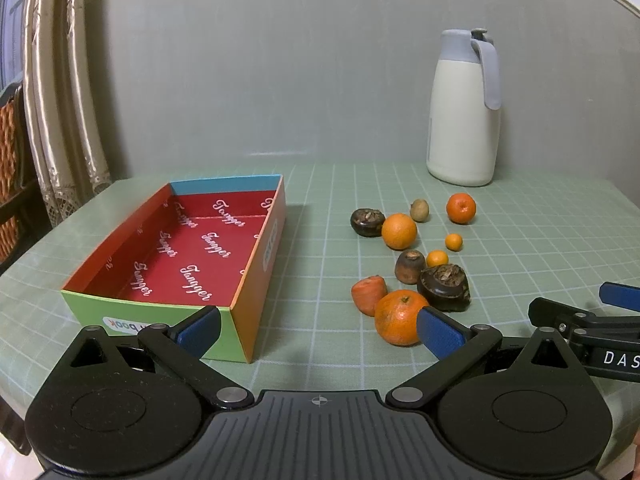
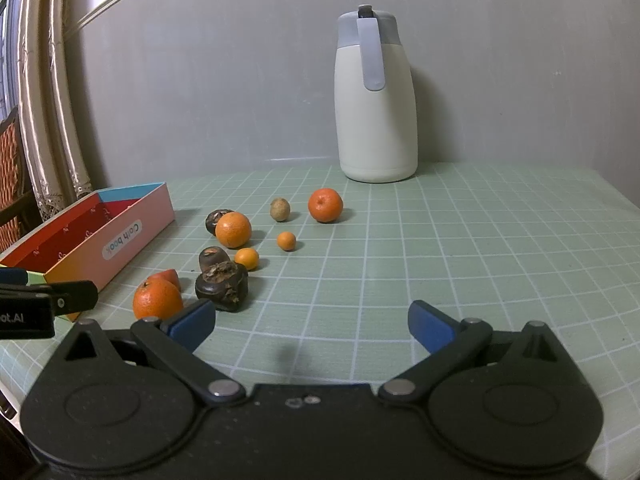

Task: Organize fruits
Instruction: 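Move the left tool toward the large tangerine near the fruit pile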

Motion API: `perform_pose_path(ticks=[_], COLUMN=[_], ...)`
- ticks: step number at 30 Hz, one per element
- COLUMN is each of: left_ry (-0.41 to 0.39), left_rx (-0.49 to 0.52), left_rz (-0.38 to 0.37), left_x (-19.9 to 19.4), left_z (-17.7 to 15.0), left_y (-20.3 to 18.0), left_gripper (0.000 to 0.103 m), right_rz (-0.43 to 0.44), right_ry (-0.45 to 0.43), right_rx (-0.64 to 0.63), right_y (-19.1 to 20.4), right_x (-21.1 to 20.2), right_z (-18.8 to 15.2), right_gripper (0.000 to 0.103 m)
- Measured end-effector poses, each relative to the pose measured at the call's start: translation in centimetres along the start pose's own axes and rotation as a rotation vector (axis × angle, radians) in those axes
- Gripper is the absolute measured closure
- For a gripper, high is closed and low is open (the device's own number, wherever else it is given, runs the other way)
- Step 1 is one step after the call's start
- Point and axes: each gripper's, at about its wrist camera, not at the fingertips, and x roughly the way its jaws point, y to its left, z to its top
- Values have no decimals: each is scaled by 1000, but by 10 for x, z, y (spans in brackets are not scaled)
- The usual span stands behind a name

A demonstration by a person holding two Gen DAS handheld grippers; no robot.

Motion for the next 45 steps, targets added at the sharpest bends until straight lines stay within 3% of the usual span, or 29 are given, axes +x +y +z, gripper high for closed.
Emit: perform_pose_path(ticks=[25,45], left_ry=[-4,-9], left_rx=[8,76], left_rz=[0,-2], left_x=[0,3], left_z=[0,1], left_y=[-1,-14], left_gripper=[0,0], right_rz=[-13,-40], right_ry=[-6,-20], right_rx=[11,86], right_y=[-2,-16], right_x=[-2,-6], right_z=[0,6], right_gripper=[0,0])
